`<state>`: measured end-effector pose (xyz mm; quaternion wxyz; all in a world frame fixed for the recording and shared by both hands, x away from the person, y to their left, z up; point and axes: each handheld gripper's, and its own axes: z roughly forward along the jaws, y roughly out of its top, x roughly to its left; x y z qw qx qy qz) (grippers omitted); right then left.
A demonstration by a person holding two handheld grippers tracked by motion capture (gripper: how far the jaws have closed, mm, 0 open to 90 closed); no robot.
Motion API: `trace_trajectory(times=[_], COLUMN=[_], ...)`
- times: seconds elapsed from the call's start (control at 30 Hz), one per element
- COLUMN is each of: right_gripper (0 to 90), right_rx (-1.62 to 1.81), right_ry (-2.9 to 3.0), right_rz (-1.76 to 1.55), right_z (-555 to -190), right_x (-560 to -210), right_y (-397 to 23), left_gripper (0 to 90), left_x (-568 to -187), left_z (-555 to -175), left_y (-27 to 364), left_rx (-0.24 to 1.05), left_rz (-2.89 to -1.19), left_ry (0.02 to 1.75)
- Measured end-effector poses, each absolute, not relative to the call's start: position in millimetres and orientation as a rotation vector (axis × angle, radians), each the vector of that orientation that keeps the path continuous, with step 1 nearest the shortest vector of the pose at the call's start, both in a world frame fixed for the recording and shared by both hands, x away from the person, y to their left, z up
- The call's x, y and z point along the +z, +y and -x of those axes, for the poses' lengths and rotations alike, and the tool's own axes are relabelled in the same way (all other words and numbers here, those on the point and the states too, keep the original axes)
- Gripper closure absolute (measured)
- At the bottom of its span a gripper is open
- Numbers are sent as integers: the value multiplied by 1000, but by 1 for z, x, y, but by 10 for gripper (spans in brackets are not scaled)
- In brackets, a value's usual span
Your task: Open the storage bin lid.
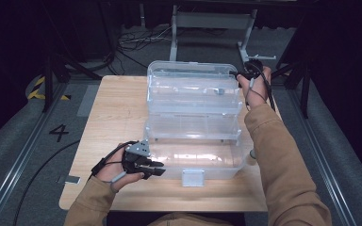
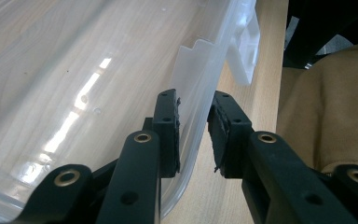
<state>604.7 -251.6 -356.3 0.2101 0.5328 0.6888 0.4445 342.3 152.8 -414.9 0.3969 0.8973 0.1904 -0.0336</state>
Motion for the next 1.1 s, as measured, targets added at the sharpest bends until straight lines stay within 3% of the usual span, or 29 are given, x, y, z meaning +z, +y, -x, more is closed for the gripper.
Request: trace_trajectory(times=[1.1], right_gripper=[830], right_rx=[1226], right_ry=[1929], right_rz=[-1601], right_z=[-617], right_x=[-396], right_y=[-255], left_gripper=[737], left_x=[-416], left_z=[-343], left_y=[154], left_rx=[-90], left_rz=[-2262], left_ry=[480])
